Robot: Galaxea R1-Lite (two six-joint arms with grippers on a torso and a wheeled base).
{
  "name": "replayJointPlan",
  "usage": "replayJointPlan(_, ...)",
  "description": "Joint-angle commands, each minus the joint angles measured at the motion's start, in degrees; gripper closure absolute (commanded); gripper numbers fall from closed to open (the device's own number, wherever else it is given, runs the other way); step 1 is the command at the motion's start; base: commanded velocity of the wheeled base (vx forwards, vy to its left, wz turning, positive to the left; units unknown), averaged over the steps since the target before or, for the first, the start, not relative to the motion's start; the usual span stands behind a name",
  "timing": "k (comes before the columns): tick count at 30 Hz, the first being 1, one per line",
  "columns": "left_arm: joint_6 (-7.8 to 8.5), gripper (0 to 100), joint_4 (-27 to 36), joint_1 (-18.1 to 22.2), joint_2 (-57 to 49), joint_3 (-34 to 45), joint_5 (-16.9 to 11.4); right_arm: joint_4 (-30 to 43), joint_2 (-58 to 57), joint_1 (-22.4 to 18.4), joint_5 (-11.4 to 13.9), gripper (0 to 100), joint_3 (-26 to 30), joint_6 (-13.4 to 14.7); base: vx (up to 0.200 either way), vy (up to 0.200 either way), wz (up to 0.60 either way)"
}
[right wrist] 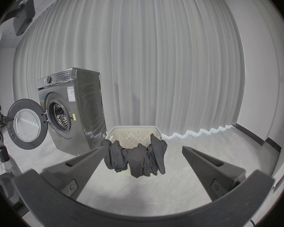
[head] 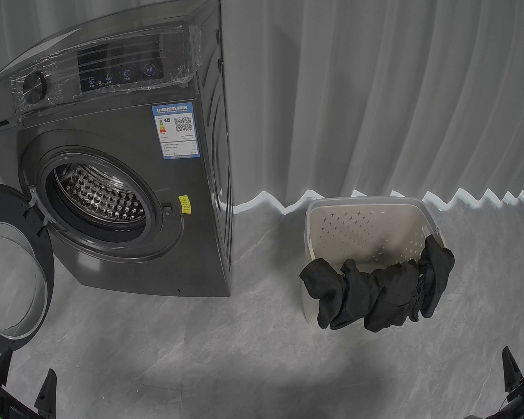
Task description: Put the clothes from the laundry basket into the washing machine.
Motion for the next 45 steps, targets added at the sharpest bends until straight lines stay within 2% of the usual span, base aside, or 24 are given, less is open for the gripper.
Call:
replayJointPlan(1, 0.00, 0, 0.0, 0.0, -1.0, 0.9, 0.0, 0.0, -0.9, 0.0, 0.0, 0, 1.0, 0.0, 0.000, -0.200, 0.00)
replayJointPlan(32, 0.00, 0, 0.0, 0.0, -1.0, 0.9, 0.0, 0.0, -0.9, 0.0, 0.0, 0, 1.0, 0.0, 0.000, -0.200, 0.00)
replayJointPlan(45, 0.00, 0, 0.0, 0.0, -1.0, 0.9, 0.0, 0.0, -0.9, -0.2, 0.4, 0, 1.0, -0.2, 0.000, 0.000, 0.00)
